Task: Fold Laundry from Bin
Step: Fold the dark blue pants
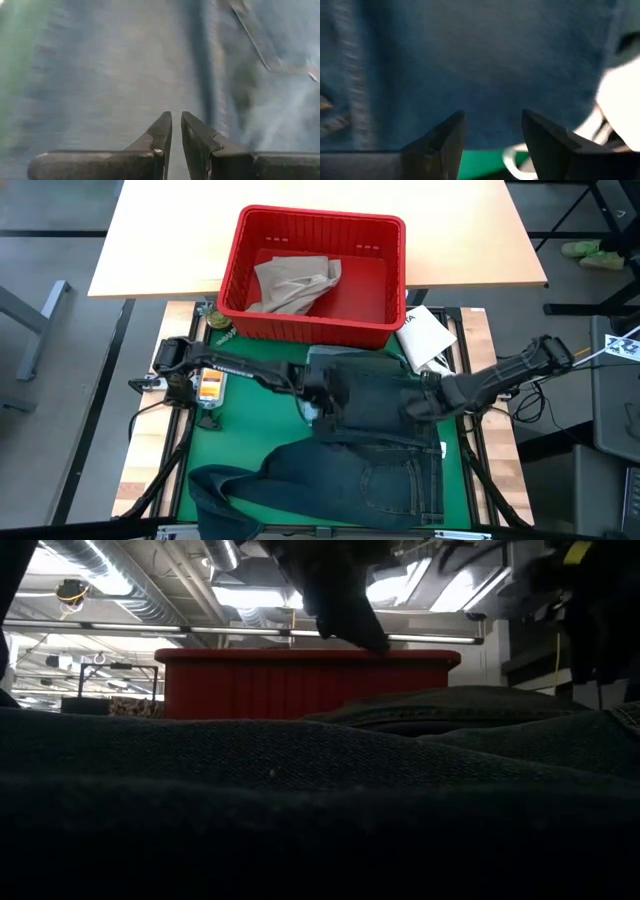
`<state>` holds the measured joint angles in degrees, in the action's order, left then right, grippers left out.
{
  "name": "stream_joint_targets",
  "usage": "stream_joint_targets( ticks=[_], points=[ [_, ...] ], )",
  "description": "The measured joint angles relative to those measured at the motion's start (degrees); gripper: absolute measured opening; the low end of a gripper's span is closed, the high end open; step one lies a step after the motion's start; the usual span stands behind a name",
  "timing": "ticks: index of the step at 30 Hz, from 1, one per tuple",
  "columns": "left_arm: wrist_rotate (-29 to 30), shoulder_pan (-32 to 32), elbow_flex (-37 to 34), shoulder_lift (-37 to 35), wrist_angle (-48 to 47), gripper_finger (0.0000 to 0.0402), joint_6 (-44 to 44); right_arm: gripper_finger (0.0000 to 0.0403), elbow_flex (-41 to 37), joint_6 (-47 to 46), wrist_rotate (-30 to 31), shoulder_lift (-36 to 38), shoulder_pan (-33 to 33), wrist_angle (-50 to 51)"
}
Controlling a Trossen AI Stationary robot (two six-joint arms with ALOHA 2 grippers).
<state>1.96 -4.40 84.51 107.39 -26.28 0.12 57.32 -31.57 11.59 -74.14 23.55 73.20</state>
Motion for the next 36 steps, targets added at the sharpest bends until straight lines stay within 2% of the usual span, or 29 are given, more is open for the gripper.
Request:
stream_joint_targets(
  ticks=[7,12,14,23,30,36],
  points=[
    [0.53,-5.73,0.00,4.53,0.32,0.0039,0.44,0.0195,0.00,-9.34,1.10,-2.24,11.08,-3.27],
    [7.31,-7.70,-0.02,8.10,-0.02,0.0039,0.46,0.0195,-0.69,-14.61,5.26,-6.05,16.54,-3.25],
    [9.05,-7.83,-0.02,9.37,0.02,0.0039,0.22,0.0195,-1.49,-16.37,5.31,-7.73,17.69,-3.71],
    [8.96,-7.79,0.11,12.12,0.34,0.0039,0.16,0.0195,-4.09,-19.33,0.35,-14.96,18.79,-6.47],
    [2.85,-9.03,-0.02,5.21,-2.93,0.0039,-0.09,0.0195,-1.17,-19.48,-1.06,-15.31,18.79,-5.37],
    [2.89,-12.98,-0.02,-2.64,-14.91,0.0039,-5.67,0.0195,4.94,-17.64,-1.00,-15.22,18.79,-4.72]
  ],
)
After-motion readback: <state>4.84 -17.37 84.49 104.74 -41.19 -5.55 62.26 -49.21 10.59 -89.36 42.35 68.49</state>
